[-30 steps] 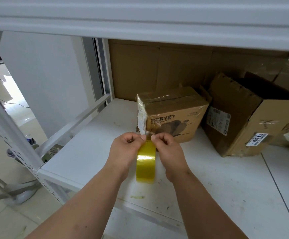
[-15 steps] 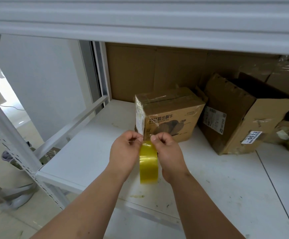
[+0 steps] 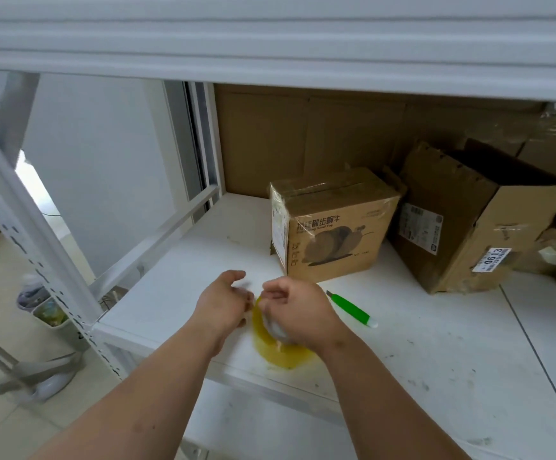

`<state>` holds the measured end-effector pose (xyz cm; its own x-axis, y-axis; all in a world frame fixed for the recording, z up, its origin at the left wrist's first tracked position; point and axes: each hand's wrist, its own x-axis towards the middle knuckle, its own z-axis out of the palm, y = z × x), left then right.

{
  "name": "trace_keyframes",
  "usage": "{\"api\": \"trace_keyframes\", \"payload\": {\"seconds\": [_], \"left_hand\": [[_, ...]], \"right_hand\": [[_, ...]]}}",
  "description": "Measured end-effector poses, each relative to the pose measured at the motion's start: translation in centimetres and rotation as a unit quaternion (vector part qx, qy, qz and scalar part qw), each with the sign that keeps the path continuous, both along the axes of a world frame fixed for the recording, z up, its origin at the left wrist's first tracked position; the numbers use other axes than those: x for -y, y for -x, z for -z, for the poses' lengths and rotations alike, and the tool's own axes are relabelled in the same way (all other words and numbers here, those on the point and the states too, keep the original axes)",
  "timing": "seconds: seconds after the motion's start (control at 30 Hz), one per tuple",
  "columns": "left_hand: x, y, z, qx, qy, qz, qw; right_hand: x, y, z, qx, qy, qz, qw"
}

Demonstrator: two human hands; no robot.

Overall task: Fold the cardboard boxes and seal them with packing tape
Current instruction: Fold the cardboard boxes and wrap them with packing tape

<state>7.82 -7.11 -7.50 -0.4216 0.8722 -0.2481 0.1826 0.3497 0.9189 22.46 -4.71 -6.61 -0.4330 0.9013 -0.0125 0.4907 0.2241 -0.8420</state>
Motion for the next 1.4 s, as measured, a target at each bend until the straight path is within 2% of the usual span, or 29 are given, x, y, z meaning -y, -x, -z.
{"api": "trace_keyframes", "payload": {"seconds": [0.03, 0.1, 0.2, 0.27, 0.37, 0.47, 0.6, 0.73, 0.8, 0.87, 0.93, 1.0, 1.17, 1.23, 1.27, 1.4], "left_hand": [[-0.4, -0.1, -0.3, -0.068, -0.025, 0.000, 0.997], [-1.4, -0.4, -1.5, -0.181, -0.093, 0.006, 0.979], [-3.0, -1.5, -3.3, -0.259, -0.189, 0.039, 0.946], [-4.0, -2.2, -4.1, -0.314, -0.199, 0.067, 0.926], [-5.1, -2.7, -4.4, -0.370, -0.173, 0.097, 0.908], [-5.8, -2.4, -4.0, -0.400, -0.180, 0.098, 0.893], [-6.2, -2.1, -4.0, -0.395, -0.216, 0.081, 0.889], [-7.1, -1.9, -4.3, -0.410, -0.241, 0.060, 0.878], [-7.4, -1.5, -4.2, -0.408, -0.250, 0.052, 0.876], [-7.6, -1.1, -4.1, -0.392, -0.258, 0.059, 0.881], [-7.8, -0.7, -3.8, -0.353, -0.263, 0.074, 0.895], [-7.8, -0.1, -3.6, -0.297, -0.258, 0.089, 0.915], [-8.3, 0.8, -2.5, -0.170, -0.224, 0.047, 0.959], [-8.7, 1.1, -2.1, -0.096, -0.218, 0.034, 0.971], [-8.8, 1.1, -2.0, -0.087, -0.216, 0.032, 0.972], [-9.0, 0.5, -2.1, -0.167, -0.215, 0.027, 0.962]], "right_hand": [[-0.1, -0.4, -0.1, -0.036, -0.006, 0.039, 0.999], [-0.6, -1.5, -0.6, -0.075, -0.089, 0.144, 0.983], [-2.1, -3.4, -1.8, -0.110, -0.171, 0.284, 0.937], [-3.4, -4.6, -2.3, -0.093, -0.173, 0.343, 0.918], [-4.9, -6.2, -2.8, -0.095, -0.126, 0.370, 0.916], [-6.4, -7.2, -2.8, -0.096, -0.075, 0.343, 0.932], [-8.0, -7.3, -2.7, -0.150, -0.024, 0.282, 0.947], [-9.2, -7.5, -2.4, -0.218, -0.006, 0.275, 0.936], [-10.0, -7.9, -2.3, -0.213, 0.018, 0.295, 0.931], [-10.9, -8.2, -2.2, -0.163, 0.036, 0.316, 0.934], [-11.5, -8.4, -2.1, -0.100, 0.046, 0.323, 0.940], [-11.7, -8.3, -1.8, -0.077, 0.043, 0.332, 0.939], [-11.6, -7.4, -0.4, -0.178, 0.022, 0.315, 0.932], [-11.6, -7.1, -0.1, -0.188, 0.014, 0.309, 0.932], [-11.6, -7.0, 0.0, -0.188, 0.006, 0.306, 0.933], [-11.7, -6.5, 0.1, -0.184, -0.011, 0.292, 0.938]]}}
